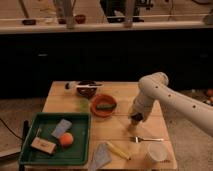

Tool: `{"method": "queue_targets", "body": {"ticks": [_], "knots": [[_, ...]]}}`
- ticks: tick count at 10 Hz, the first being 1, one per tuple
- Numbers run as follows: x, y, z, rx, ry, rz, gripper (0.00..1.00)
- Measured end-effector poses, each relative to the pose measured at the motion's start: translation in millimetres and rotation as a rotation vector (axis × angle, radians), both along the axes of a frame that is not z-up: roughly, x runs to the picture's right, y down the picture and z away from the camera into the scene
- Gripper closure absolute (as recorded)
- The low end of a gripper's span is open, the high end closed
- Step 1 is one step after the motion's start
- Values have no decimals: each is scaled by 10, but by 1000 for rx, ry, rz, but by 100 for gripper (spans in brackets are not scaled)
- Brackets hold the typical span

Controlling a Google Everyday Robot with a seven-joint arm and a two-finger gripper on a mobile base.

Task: Stack cups on top of each other

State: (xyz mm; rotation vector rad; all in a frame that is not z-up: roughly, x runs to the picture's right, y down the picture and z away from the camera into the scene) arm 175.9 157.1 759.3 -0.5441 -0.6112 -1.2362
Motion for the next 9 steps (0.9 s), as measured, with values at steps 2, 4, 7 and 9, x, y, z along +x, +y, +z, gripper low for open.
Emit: {"method": "queue_targets", "body": {"ticks": [2,4,7,9], "knots": [[-44,-72,-95,4,12,-13,100],[-88,-152,-186,15,17,-22,100],[-142,-265,-326,37,10,-20,100],[-206,-329,-410,57,-8,-18,100]]}}
